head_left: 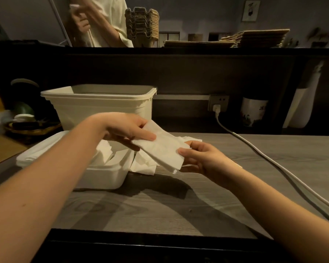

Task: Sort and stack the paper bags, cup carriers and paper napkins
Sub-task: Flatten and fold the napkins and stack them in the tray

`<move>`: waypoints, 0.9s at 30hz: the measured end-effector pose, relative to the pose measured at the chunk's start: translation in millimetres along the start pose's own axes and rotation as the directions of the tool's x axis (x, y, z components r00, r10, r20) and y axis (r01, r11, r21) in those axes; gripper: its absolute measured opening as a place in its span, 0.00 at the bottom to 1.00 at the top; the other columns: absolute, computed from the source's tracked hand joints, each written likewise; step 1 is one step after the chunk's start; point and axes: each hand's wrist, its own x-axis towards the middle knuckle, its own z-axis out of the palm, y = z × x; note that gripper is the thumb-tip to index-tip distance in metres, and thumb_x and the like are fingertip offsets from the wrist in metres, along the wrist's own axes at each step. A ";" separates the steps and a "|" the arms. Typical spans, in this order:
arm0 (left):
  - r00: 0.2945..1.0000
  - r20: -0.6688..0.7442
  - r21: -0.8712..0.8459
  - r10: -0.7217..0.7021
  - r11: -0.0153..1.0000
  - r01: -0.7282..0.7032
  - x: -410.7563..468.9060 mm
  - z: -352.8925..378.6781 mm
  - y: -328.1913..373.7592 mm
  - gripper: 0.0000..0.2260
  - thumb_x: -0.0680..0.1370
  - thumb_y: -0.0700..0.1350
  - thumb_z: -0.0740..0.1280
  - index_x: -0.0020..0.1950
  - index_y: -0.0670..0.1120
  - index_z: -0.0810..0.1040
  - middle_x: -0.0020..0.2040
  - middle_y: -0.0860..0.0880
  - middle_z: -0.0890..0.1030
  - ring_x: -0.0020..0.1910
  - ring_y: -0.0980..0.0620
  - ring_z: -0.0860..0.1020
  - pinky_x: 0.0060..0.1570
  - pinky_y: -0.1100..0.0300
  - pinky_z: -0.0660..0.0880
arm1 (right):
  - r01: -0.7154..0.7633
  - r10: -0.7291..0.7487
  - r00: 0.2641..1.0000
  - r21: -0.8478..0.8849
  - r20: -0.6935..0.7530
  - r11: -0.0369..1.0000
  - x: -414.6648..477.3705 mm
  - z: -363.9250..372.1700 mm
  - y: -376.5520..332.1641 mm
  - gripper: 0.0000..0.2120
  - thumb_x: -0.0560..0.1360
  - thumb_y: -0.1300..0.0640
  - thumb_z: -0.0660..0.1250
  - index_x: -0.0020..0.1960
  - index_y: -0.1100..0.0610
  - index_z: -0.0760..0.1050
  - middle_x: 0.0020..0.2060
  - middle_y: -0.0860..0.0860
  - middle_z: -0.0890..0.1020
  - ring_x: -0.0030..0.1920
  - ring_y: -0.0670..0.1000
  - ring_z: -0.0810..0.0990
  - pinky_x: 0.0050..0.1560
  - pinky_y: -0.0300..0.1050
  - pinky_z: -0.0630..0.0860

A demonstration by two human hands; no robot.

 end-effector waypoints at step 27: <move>0.992 -0.055 0.330 -0.114 0.935 0.126 -27.0 -89.9 -30.9 0.33 0.48 0.65 0.77 0.49 0.52 0.81 0.49 0.48 0.82 0.47 0.48 0.81 0.37 0.62 0.78 | 0.001 0.008 1.000 0.281 -0.030 0.960 32.6 44.5 24.3 0.06 0.77 0.58 0.65 0.52 0.60 0.75 0.39 0.54 0.79 0.35 0.49 0.80 0.41 0.42 0.80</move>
